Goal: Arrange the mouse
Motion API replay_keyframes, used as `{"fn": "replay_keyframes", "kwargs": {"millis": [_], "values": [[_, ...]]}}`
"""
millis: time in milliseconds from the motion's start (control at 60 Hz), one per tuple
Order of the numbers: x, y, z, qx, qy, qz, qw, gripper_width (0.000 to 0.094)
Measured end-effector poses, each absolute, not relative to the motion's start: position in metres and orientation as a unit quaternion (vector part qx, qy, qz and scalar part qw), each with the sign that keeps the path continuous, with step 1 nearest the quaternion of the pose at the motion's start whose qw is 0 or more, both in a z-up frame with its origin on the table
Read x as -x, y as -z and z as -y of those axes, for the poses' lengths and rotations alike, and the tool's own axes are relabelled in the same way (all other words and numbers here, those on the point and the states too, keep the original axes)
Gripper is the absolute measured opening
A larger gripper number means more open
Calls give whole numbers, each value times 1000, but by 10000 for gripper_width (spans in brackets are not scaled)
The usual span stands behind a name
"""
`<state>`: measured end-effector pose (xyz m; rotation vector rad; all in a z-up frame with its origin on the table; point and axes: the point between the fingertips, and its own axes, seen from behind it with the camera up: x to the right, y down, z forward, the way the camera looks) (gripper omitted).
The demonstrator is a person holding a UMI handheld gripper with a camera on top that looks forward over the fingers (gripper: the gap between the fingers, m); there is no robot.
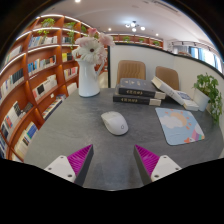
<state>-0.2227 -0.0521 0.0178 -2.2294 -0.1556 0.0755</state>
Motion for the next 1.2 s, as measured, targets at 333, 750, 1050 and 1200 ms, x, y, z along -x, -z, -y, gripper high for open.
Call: {"fn": "replay_keyframes", "kwargs": {"millis": [333,750,1050,1200], "values": [[223,9,-51,910,12,39,412,814],[197,11,-112,919,35,-16,393,634],[204,17,-112,937,-10,-22,348,382],[204,9,-110,945,-33,2,326,312]]}}
